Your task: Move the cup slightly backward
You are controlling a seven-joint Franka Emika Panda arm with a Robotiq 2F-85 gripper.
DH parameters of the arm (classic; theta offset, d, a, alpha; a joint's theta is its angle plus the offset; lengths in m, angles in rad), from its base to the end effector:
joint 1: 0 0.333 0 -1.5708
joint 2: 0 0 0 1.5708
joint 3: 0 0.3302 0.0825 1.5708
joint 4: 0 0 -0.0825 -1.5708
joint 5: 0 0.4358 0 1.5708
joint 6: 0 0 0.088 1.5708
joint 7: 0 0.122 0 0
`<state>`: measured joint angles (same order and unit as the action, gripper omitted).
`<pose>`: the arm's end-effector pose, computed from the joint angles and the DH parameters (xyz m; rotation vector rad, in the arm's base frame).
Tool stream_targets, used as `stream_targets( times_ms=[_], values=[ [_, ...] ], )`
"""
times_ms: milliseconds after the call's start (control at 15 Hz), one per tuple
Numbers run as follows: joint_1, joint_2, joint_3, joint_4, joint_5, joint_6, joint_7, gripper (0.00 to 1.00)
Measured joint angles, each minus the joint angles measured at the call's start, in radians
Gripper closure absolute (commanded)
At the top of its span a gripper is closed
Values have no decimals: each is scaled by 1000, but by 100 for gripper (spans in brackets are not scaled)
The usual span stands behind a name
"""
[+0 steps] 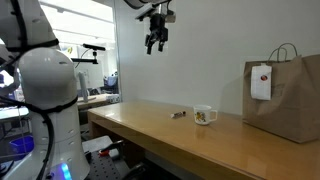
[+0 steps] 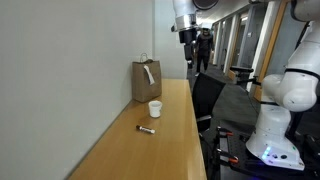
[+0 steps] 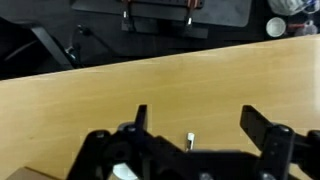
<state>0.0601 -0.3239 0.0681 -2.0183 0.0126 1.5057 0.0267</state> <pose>0.4749 0.0662 0.5637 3.1010 0.1482 -0.2930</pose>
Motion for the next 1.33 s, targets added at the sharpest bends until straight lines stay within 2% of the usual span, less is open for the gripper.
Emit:
stream_targets(
  times_ms=[133, 333, 800, 1067, 1333],
  values=[
    [-3, 18, -9, -11, -14, 78, -6, 0],
    [-15, 69, -30, -48, -26, 264, -35, 0],
    [-46, 312, -77, -101, -26, 662, -81, 0],
    [-44, 447, -72, -81, -25, 772, -77, 0],
    [-45, 542, -72, -20, -27, 783, -66, 0]
  ],
)
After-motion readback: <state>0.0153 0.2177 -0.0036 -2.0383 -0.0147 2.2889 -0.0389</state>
